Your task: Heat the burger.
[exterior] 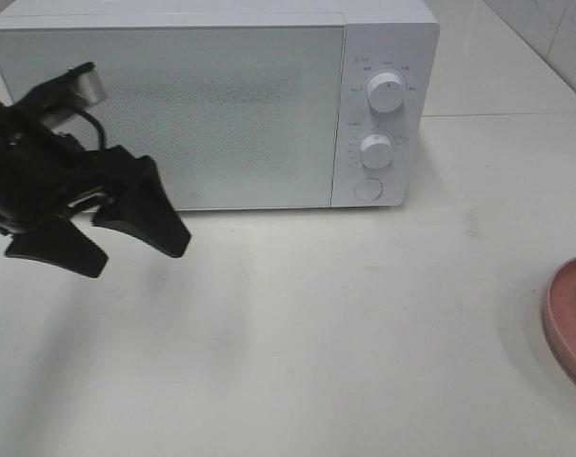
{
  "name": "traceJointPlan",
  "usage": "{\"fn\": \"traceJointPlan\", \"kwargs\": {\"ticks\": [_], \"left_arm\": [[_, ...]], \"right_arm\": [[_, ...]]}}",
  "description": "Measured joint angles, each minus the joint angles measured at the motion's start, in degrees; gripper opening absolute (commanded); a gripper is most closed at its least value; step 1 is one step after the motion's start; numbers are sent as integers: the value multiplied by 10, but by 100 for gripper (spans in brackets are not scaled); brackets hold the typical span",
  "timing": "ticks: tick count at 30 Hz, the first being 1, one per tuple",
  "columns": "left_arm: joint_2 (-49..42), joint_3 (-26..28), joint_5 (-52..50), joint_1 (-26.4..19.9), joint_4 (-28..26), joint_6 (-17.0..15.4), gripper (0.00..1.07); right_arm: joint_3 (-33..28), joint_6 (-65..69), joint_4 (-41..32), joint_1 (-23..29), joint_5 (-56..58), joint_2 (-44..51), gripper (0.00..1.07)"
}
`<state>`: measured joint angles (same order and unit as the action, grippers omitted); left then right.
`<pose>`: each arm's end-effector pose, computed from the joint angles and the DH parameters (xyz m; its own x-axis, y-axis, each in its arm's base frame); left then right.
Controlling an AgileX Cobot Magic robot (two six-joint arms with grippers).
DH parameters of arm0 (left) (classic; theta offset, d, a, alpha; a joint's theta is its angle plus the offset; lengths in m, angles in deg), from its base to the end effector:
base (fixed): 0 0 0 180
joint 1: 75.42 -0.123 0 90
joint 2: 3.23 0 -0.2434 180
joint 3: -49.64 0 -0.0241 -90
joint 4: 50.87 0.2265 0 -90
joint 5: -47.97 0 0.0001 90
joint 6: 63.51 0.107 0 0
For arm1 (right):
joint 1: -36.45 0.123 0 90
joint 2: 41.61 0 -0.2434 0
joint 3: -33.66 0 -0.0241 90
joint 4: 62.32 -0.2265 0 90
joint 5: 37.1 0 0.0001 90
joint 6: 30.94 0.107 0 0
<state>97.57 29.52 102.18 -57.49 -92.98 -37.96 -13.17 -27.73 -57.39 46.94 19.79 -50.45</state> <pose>0.2416 -0.1394 0.1790 -0.9405 0.2688 -0.2079 0.3394 0.7714 -0.5382 0.0324 -0.0018 0.2672 -0.3767 -0.0607 -0.9243 -0.1128 0.9934 -0.0192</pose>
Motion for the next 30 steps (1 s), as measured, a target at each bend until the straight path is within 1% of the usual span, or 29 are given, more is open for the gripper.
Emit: {"fn": "traceJointPlan", "kwargs": {"ticks": [1, 2, 3, 4, 5, 6, 7, 8, 9, 10, 11, 12, 13, 14, 15, 17, 18, 20, 21, 22, 23, 25, 26, 28, 29, 30], "left_arm": [[-17, 0, 46, -30, 17, 0, 102], [-17, 0, 46, -30, 17, 0, 102], [-33, 0, 83, -56, 34, -2, 102], [-33, 0, 83, -56, 34, -2, 102], [-40, 0, 94, -70, 44, -4, 102], [-58, 0, 116, -97, 70, -19, 102], [-58, 0, 116, -97, 70, -19, 102], [-68, 0, 123, -109, 85, -26, 102], [-88, 0, 134, -138, 120, -49, 102], [-88, 0, 134, -138, 120, -49, 102], [-96, 0, 139, -150, 141, -62, 102], [-117, 0, 145, -176, 180, -88, 102], [-117, 0, 145, -176, 180, -88, 102], [-142, -3, 144, -205, 215, -117, 102], [-142, -3, 144, -205, 215, -117, 102], [-181, -18, 142, -233, 242, -147, 102], [-181, -18, 142, -233, 242, -147, 102], [-223, -46, 138, -240, 249, -152, 102], [-223, -46, 138, -240, 249, -152, 102], [-256, -66, 138, -240, 252, -152, 102], [-256, -66, 138, -240, 252, -152, 102], [-304, -99, 135, -240, 260, -152, 102], [-304, -99, 135, -240, 260, -152, 102], [-356, -131, 123, -240, 264, -152, 102], [-356, -131, 123, -240, 264, -152, 102], [-391, -153, 113, -240, 265, -152, 102]], "right_arm": [[0, 0, 0, 0, 0, 0, 75], [0, 0, 0, 0, 0, 0, 75], [0, 0, 0, 0, 0, 0, 75], [0, 0, 0, 0, 0, 0, 75], [0, 0, 0, 0, 0, 0, 75], [0, 0, 0, 0, 0, 0, 75], [0, 0, 0, 0, 0, 0, 75], [0, 0, 0, 0, 0, 0, 75], [0, 0, 0, 0, 0, 0, 75], [0, 0, 0, 0, 0, 0, 75], [0, 0, 0, 0, 0, 0, 75], [0, 0, 0, 0, 0, 0, 75], [0, 0, 0, 0, 0, 0, 75], [0, 0, 0, 0, 0, 0, 75], [0, 0, 0, 0, 0, 0, 75], [0, 0, 0, 0, 0, 0, 75], [0, 0, 0, 0, 0, 0, 75], [0, 0, 0, 0, 0, 0, 75], [0, 0, 0, 0, 0, 0, 75], [0, 0, 0, 0, 0, 0, 75], [0, 0, 0, 0, 0, 0, 75], [0, 0, 0, 0, 0, 0, 75], [0, 0, 0, 0, 0, 0, 75], [0, 0, 0, 0, 0, 0, 75], [0, 0, 0, 0, 0, 0, 75], [0, 0, 0, 0, 0, 0, 75]]}}
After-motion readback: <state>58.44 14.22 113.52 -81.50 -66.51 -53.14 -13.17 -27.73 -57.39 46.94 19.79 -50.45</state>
